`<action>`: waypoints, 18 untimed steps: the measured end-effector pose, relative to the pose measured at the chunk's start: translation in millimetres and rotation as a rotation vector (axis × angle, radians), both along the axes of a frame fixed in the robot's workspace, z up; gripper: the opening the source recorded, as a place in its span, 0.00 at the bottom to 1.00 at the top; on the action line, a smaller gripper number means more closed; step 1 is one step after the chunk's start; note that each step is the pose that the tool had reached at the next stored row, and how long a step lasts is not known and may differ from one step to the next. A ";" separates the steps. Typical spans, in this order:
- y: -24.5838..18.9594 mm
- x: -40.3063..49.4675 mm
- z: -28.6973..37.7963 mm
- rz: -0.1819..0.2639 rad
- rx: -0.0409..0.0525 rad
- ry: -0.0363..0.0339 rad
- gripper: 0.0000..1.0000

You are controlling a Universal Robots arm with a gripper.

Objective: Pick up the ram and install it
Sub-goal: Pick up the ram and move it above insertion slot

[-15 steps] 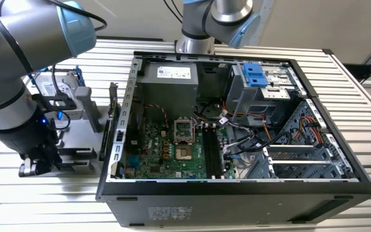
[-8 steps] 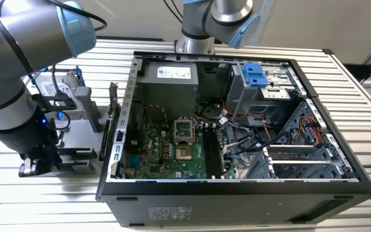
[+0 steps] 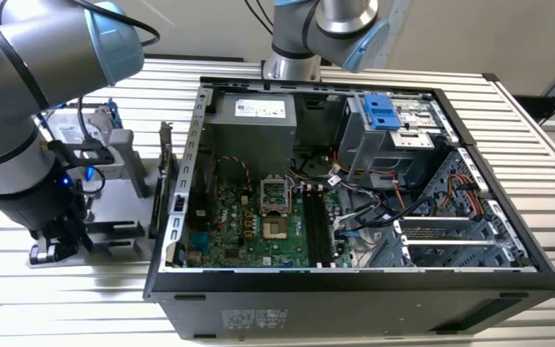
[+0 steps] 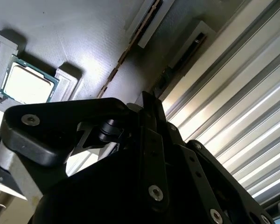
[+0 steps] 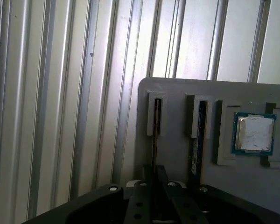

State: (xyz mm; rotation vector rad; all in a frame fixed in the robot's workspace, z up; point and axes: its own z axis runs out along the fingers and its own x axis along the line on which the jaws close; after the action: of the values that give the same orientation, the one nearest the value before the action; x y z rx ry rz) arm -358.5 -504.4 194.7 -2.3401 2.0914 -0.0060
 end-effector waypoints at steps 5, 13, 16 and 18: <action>0.0 0.0 0.0 0.000 0.0000 -0.0006 0.00; 0.0 0.0 0.0 0.000 0.0000 -0.0014 0.00; 0.0 -0.1 4.2 -0.001 0.0004 -0.0015 0.00; 0.0 -0.1 9.2 -0.002 0.0003 -0.0013 0.00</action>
State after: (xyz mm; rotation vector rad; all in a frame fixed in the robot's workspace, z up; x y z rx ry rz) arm -358.6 -504.4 204.0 -2.3371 2.0931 -0.0072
